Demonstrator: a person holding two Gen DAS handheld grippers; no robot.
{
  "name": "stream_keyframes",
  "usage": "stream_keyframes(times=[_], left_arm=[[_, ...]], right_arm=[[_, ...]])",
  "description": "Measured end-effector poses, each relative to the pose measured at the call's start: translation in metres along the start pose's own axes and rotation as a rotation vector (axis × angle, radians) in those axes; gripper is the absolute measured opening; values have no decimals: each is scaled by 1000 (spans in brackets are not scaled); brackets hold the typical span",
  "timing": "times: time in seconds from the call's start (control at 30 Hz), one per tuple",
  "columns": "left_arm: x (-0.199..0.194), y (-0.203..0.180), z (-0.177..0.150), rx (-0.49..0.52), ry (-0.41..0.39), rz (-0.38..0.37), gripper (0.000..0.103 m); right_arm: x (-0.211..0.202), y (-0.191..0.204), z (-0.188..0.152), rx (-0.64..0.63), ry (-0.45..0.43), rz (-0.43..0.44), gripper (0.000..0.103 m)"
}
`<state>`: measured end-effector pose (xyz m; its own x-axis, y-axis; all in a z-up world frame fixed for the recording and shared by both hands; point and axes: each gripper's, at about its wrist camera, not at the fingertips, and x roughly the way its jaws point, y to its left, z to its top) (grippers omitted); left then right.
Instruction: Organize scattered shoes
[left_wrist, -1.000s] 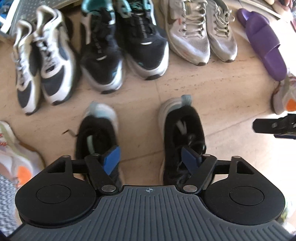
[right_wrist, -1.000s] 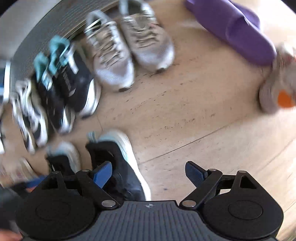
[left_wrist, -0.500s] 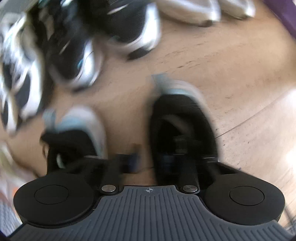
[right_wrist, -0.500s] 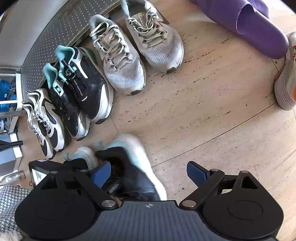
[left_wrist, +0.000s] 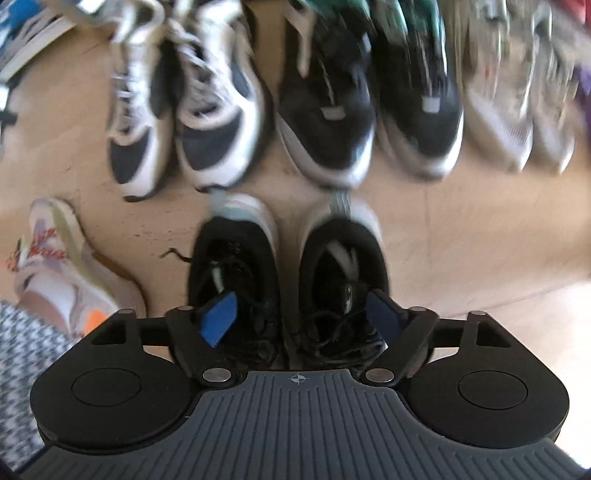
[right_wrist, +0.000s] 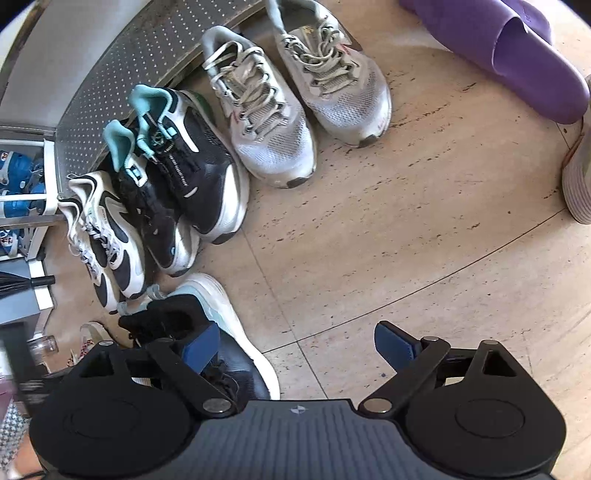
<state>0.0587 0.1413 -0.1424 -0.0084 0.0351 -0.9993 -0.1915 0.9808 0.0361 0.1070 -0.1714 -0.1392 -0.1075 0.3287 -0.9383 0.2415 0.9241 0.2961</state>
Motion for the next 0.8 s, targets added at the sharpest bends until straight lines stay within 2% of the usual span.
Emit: stream_keyframes(times=[0.1, 0.17, 0.27, 0.4, 0.53, 0.57, 0.6, 0.63, 0.67, 0.7, 0.8], left_arm=[[-3, 12, -1, -27, -43, 15, 86], [11, 11, 0, -25, -12, 17, 86], [35, 0, -6, 36, 39, 33, 86], [68, -24, -4, 149, 47, 118, 86], [95, -33, 0, 183, 39, 154, 85], [98, -34, 1, 199, 27, 162, 83], [100, -35, 1, 227, 11, 177, 64], [101, -35, 1, 240, 11, 178, 51], [103, -32, 3, 235, 18, 161, 47], [102, -27, 4, 204, 14, 165, 33], [98, -17, 6, 158, -3, 179, 29]], right_arm=[[0, 4, -1, -13, 4, 8, 93], [1, 5, -2, -16, 8, 9, 93], [1, 2, 0, -6, 9, 6, 93], [6, -3, 2, 11, 20, -3, 93], [9, -5, 3, 8, 40, -9, 93], [10, -6, 4, 8, 43, -12, 93], [10, -7, 4, 10, 45, -15, 93], [11, -9, 5, 14, 47, -18, 93], [11, -10, 6, 20, 47, -21, 93], [11, -11, 6, 25, 47, -24, 93], [12, -14, 7, 37, 46, -27, 93]])
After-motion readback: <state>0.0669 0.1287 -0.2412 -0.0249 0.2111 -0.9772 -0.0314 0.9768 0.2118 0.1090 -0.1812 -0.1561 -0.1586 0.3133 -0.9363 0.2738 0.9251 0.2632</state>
